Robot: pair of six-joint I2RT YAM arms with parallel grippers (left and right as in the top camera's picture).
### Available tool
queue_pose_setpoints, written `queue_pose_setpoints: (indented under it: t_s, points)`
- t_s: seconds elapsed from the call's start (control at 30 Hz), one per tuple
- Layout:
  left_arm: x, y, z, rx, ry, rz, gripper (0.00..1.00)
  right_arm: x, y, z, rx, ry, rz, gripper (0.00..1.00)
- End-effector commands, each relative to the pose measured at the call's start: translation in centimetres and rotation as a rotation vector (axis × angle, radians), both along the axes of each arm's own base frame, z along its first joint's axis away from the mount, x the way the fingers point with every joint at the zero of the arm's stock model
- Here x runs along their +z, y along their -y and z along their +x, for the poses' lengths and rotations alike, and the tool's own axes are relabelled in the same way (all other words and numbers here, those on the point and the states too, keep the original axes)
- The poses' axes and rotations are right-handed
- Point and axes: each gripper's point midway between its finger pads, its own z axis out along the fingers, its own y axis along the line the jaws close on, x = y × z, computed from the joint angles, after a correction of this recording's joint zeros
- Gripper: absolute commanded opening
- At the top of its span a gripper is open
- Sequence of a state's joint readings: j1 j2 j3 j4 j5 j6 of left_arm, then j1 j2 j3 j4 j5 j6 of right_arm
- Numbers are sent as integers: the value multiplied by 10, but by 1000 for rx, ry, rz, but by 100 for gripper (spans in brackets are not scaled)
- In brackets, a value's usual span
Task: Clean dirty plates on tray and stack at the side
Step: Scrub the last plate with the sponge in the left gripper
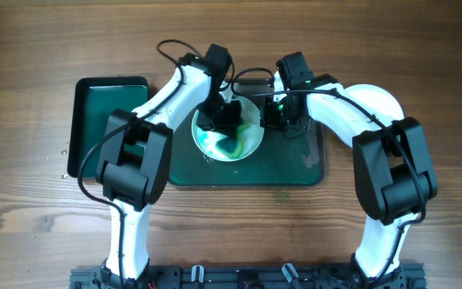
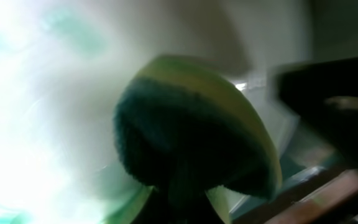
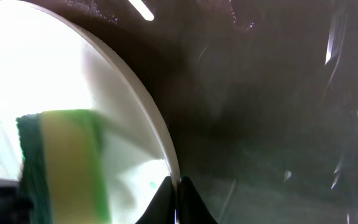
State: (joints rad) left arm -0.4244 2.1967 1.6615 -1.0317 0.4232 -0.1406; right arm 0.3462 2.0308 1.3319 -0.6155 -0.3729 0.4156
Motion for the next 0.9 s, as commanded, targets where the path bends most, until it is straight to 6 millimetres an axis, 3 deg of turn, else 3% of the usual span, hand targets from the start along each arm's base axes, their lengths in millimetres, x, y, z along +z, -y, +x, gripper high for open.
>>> queue_pose_setpoints:
  t_s: [0.0, 0.13, 0.33, 0.57, 0.7, 0.87]
  points:
    - [10, 27, 9, -78, 65, -164, 4, 10, -1, 3, -6, 24, 8, 4]
    - [3, 18, 39, -73, 206, -78, 4, 10, 0, 3, -4, 23, 7, 4]
    - [-9, -22, 66, -36, 333, 181, 4, 10, 0, 3, -4, 24, 7, 4]
    - [-2, -112, 77, 316, 410, 678, 4, 10, -1, 3, -6, 24, 8, 4]
    - [0, -122, 70, 376, 391, 731, 4, 10, -1, 3, -6, 24, 8, 4]
    - [4, -111, 61, 366, 322, 676, 4, 10, -1, 3, -6, 24, 8, 4]
